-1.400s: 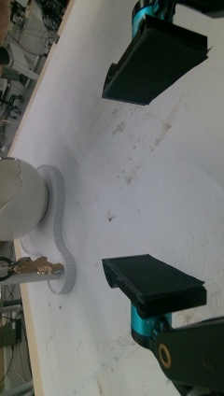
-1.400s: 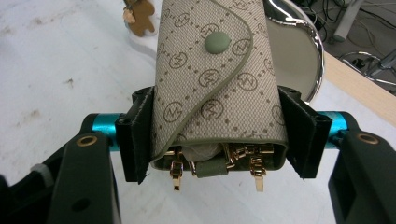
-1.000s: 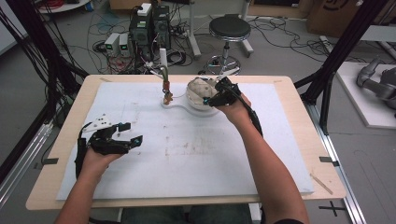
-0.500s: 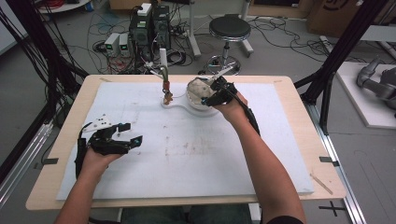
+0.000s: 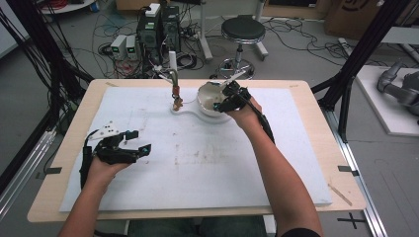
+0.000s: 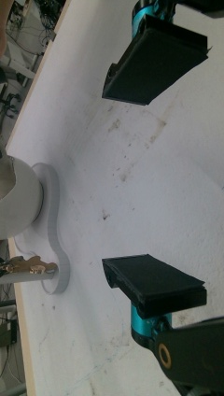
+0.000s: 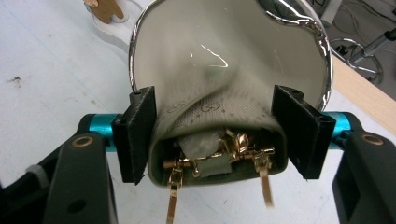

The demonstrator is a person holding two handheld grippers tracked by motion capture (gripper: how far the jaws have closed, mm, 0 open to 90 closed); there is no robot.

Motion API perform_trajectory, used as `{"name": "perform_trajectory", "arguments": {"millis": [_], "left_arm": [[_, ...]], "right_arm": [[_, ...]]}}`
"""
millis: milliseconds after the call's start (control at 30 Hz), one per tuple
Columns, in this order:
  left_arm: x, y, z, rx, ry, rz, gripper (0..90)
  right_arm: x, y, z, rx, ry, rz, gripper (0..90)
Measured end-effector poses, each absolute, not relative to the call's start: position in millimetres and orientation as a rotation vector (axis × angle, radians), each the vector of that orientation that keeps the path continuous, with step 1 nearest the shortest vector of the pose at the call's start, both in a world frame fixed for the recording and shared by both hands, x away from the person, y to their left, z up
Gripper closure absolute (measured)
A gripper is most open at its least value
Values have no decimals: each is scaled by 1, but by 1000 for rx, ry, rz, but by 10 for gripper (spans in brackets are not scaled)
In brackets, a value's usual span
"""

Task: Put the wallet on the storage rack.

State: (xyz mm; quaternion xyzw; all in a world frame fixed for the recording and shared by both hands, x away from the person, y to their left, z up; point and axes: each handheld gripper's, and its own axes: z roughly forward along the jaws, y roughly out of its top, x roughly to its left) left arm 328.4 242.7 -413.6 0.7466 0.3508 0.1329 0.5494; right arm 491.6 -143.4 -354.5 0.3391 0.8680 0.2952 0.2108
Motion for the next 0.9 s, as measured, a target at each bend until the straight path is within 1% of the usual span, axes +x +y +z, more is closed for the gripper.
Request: {"name": "perform_trajectory", "arguments": {"millis": [233, 367, 667, 900], "left_arm": [[328, 243, -413, 1766, 834, 316, 162], [328, 244, -413, 1769, 832, 317, 163], [328, 243, -412, 1773, 825, 323, 163], [327, 242, -411, 1779, 817, 335, 163]], "right_arm": [[489, -144, -353, 927, 2398, 822, 308], [484, -148, -345, 913, 2369, 862, 263], [459, -169, -327, 923, 2345, 903, 219], [433, -195, -329, 907, 2304, 959, 217]]}}
